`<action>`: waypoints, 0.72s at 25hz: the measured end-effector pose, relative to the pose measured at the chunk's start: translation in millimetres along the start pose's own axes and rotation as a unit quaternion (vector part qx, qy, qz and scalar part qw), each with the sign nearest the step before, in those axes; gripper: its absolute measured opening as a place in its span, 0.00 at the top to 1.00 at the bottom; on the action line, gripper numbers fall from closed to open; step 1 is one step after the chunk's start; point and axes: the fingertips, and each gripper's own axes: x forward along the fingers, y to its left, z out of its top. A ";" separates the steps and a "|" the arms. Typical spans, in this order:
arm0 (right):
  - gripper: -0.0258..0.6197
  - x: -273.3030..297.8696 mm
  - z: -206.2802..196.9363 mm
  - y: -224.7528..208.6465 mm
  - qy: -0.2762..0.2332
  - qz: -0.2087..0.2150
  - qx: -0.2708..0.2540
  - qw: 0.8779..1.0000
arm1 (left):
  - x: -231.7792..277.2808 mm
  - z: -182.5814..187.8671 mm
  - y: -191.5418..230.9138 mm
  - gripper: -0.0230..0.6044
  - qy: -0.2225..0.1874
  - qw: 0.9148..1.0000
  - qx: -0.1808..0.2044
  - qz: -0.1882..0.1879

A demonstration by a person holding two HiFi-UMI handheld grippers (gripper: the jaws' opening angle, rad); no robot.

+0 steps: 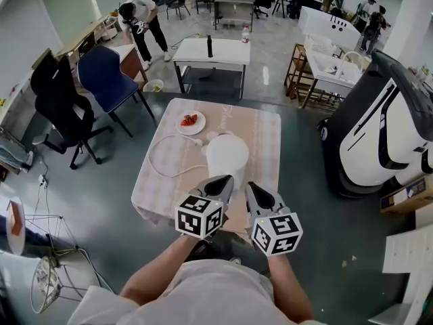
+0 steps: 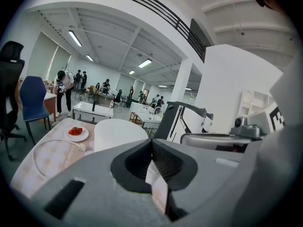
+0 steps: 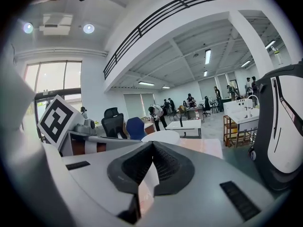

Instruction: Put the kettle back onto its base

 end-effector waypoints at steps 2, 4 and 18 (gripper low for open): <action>0.95 -3.4 1.2 1.8 -0.002 0.004 -0.006 1.000 | -0.6 0.2 -2.7 0.95 -0.003 1.000 0.006 0.009; 0.95 -6.1 1.5 3.5 -0.004 0.007 -0.007 1.000 | -1.6 -0.2 -4.7 0.95 -0.005 1.000 0.009 0.016; 0.95 -13.1 1.2 12.1 -0.011 0.014 -0.005 1.000 | -9.8 -2.8 -11.4 0.95 -0.010 0.999 0.019 0.024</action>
